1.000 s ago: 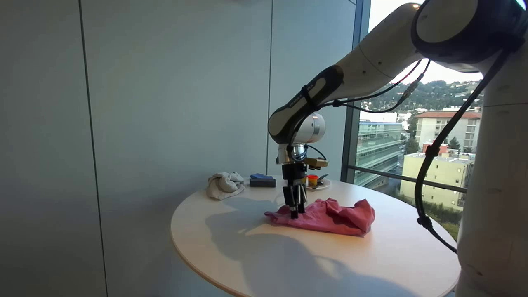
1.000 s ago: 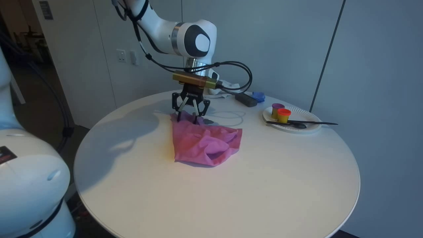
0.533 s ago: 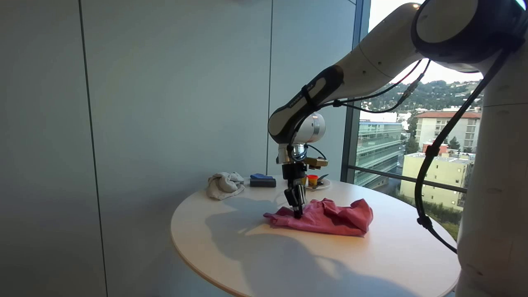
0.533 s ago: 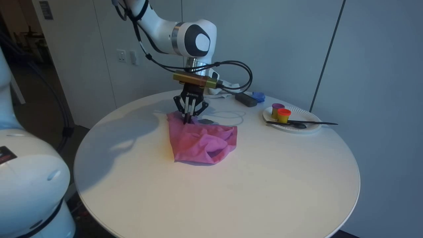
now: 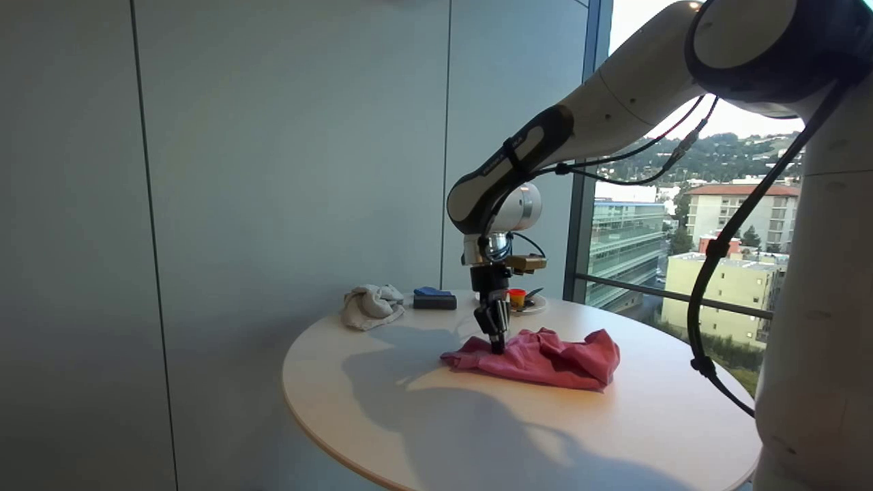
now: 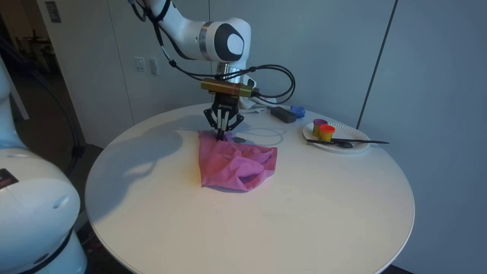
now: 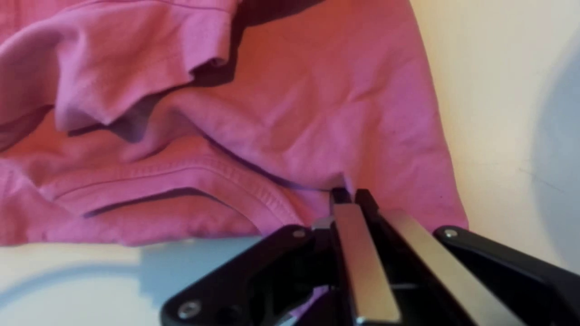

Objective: Unfold the pink towel once.

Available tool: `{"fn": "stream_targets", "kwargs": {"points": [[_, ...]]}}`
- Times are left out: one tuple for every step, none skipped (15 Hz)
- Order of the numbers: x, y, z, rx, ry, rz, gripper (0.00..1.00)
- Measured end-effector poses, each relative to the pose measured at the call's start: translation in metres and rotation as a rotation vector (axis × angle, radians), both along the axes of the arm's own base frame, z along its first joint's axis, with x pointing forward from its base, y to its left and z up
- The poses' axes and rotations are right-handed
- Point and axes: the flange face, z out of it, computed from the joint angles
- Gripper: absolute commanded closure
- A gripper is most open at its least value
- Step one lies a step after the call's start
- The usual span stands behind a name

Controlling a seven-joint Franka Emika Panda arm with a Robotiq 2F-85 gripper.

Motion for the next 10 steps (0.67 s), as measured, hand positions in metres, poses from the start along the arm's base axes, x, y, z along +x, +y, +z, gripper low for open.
{"fn": "stream_targets", "kwargs": {"points": [[-0.001,-0.005,0.008,-0.027,-0.013,-0.017,0.95],[-0.003,-0.01,0.019,-0.056,-0.03,-0.035,0.94],[-0.006,-0.015,0.031,-0.089,-0.052,-0.051,0.95],[-0.009,-0.02,0.046,-0.125,-0.076,-0.068,0.94],[-0.013,-0.024,0.06,-0.168,-0.102,-0.082,0.94],[-0.018,-0.028,0.076,-0.214,-0.131,-0.096,0.93],[-0.022,-0.03,0.091,-0.26,-0.16,-0.109,0.94],[-0.027,-0.032,0.105,-0.305,-0.189,-0.123,0.93],[-0.032,-0.033,0.118,-0.351,-0.217,-0.135,0.94],[-0.037,-0.032,0.128,-0.4,-0.242,-0.137,0.94]]}}
